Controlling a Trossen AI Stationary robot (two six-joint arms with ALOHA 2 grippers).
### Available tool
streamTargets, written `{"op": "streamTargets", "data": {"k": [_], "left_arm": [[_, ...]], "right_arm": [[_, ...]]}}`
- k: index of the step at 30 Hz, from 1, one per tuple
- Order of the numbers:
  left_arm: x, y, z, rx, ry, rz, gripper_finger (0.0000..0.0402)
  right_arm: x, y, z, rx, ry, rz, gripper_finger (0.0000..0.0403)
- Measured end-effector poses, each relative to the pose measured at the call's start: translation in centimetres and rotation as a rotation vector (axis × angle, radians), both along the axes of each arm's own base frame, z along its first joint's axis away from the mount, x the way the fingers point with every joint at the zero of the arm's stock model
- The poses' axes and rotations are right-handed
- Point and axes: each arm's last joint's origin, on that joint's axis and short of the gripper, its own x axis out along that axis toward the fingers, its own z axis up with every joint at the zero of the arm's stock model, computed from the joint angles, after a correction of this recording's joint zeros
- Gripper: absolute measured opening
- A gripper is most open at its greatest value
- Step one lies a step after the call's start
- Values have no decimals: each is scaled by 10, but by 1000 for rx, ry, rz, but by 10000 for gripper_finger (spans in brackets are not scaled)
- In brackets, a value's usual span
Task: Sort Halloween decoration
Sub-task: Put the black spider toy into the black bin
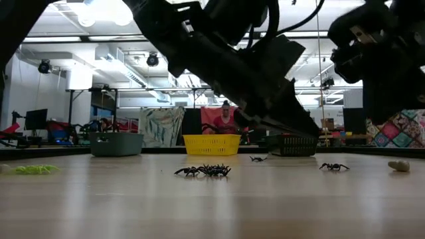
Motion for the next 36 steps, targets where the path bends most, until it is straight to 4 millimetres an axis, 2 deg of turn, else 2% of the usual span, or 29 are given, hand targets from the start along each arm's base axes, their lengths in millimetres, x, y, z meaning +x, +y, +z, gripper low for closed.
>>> {"op": "streamTargets", "data": {"k": [6, 12, 17, 23, 36], "left_arm": [[8, 3, -8, 9, -10, 1, 0], [14, 6, -19, 8, 4, 9, 0], [19, 6, -27, 3, 10, 13, 0], [17, 8, -31, -27, 29, 40, 0], [14, 9, -41, -49, 56, 61, 0]], "right_arm": [[5, -1, -16, 7, -72, -36, 63], [2, -5, -24, -10, -94, -124, 65], [2, -5, -25, -5, -90, -136, 95], [2, -5, -28, -11, -74, -143, 137], [12, -2, -47, -22, -50, -139, 141]]}}
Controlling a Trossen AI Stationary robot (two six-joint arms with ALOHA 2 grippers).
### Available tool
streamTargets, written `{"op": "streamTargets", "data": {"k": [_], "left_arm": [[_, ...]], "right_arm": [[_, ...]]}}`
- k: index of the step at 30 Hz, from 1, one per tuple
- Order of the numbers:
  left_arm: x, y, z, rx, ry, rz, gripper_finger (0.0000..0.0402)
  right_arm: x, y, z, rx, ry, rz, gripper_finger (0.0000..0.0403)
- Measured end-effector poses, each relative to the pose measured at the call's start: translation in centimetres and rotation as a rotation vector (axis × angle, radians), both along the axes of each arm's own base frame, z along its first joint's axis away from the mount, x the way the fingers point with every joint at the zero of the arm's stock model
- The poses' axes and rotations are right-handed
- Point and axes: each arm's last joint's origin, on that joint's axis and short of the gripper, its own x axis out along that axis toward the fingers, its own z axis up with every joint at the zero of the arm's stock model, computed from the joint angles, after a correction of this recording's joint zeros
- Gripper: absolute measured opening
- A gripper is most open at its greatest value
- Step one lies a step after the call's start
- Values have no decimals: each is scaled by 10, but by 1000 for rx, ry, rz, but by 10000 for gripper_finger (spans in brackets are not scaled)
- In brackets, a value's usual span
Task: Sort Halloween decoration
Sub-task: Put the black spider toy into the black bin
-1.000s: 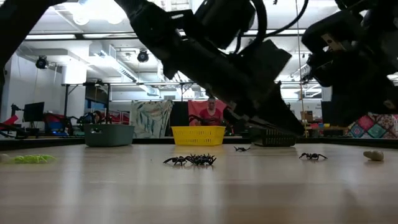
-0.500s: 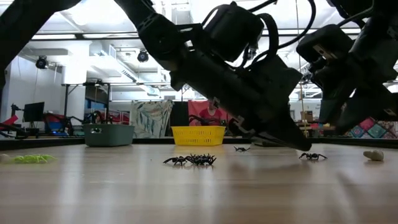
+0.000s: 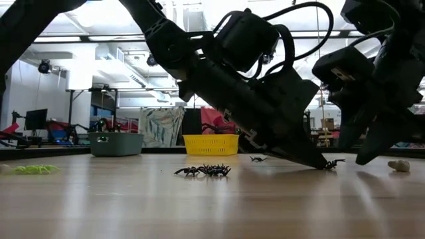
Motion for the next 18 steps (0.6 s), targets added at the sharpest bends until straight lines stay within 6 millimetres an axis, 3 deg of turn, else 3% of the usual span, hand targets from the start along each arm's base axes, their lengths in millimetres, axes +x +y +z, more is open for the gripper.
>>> {"op": "streamTargets", "data": {"k": [18], "left_arm": [[0, 0, -1, -1, 0, 1, 0]], "right_arm": [[12, -2, -14, 1, -20, -25, 128]]}}
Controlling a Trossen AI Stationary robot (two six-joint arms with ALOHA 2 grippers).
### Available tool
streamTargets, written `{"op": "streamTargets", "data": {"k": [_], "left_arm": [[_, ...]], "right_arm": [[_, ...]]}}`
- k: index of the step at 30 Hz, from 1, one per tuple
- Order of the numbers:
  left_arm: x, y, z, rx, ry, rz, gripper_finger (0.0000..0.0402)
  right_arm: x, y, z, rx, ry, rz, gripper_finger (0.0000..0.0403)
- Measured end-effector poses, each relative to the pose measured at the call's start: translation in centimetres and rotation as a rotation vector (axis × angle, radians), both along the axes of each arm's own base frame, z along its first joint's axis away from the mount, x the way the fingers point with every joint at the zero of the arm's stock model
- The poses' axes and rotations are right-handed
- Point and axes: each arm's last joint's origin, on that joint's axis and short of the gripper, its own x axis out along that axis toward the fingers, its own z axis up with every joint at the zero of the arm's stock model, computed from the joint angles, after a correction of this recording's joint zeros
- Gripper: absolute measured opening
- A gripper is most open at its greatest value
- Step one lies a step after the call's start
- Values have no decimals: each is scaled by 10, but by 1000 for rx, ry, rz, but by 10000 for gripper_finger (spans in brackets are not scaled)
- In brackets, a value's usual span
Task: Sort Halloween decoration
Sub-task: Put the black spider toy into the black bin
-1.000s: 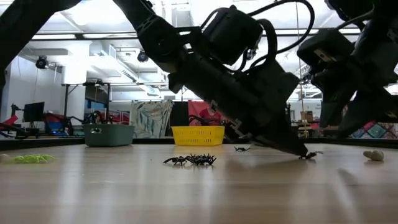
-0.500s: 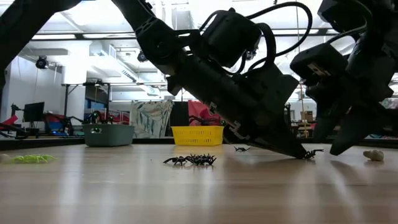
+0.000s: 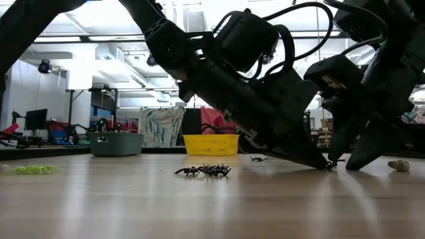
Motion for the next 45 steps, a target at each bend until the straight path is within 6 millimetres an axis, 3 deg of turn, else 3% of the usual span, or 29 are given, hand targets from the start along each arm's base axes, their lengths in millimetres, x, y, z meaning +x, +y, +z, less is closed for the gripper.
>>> {"op": "streamTargets", "data": {"k": [10, 16, 24, 30, 34, 39, 45], "left_arm": [[1, 0, 0, -3, -20, 1, 0], [0, 0, 8, -49, -27, -3, 0], [-9, 2, 43, -10, 16, 35, 0], [-27, 14, 101, 89, 4, 87, 0], [-48, 24, 141, 88, -32, 107, 0], [-79, 32, 194, 126, -157, 179, 0], [-101, 40, 227, 173, -214, 281, 0]], "right_arm": [[1, -1, 0, -31, -12, -6, 18], [0, -1, 2, -39, -17, 8, 9], [-2, -2, 13, -26, -57, 16, 9], [-6, -6, 32, -41, -115, 42, 9], [-8, -19, 53, -127, -99, 59, 8], [-1, -54, 83, -244, -97, 96, 8], [15, -113, 115, -349, -134, 151, 8]]}}
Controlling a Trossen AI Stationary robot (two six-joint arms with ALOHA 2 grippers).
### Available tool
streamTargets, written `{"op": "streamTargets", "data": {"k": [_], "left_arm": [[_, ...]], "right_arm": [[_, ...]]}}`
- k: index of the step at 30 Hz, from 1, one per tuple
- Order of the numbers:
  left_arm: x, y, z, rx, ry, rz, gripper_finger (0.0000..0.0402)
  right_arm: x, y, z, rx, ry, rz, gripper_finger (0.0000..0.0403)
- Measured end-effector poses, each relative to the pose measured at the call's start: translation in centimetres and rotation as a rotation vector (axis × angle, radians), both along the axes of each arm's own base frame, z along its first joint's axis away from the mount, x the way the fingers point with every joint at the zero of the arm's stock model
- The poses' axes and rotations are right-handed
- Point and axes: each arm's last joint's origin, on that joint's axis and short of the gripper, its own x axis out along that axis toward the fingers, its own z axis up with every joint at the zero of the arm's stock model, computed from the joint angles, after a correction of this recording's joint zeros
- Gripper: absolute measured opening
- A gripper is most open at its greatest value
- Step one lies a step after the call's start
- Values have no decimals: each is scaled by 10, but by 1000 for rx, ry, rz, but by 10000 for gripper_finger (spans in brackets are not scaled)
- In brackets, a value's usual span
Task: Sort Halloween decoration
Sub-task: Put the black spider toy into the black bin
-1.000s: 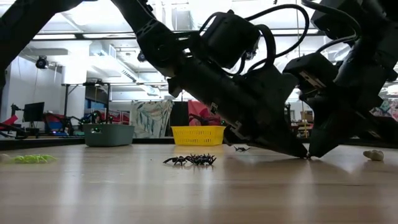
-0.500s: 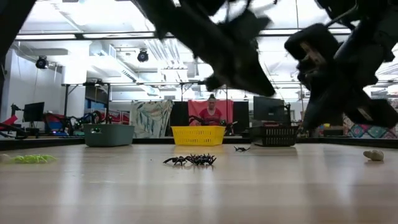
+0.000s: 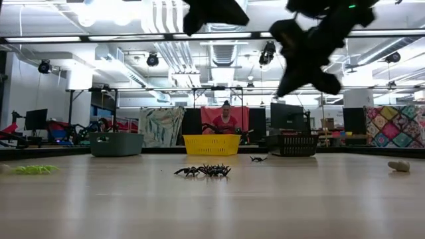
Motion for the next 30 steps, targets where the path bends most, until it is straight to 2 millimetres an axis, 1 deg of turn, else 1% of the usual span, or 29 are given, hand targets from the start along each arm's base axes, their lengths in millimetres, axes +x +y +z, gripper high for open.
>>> {"op": "streamTargets", "data": {"k": [4, 6, 10, 12, 14, 16, 19, 22, 25, 30], "left_arm": [[-9, 4, 12, -25, -28, 42, 0], [-12, 6, 13, -47, -23, 62, 0], [-16, 11, 13, -94, -5, 124, 0], [-17, 12, 11, -102, 7, 162, 0], [-18, 13, 9, -110, 19, 188, 0], [-19, 14, 8, -125, 25, 208, 0], [-20, 15, 6, -149, 39, 227, 0], [-21, 15, 4, -166, 51, 241, 0], [-22, 16, 3, -180, 65, 252, 0], [-23, 16, 2, -183, 69, 255, 0]], "right_arm": [[6, -43, 18, -66, -1, 0, 8], [7, -65, 28, -103, 20, -10, 8], [9, -107, 41, -156, 117, -19, 8], [9, -127, 44, -169, 175, -21, 8], [9, -146, 42, -158, 245, -26, 8], [8, -163, 36, -125, 324, -27, 8], [5, -185, 21, -51, 451, -21, 8], [4, -202, -3, 7, 547, 5, 8], [6, -209, -23, 42, 599, 35, 8], [9, -211, -40, 67, 641, 77, 9]]}}
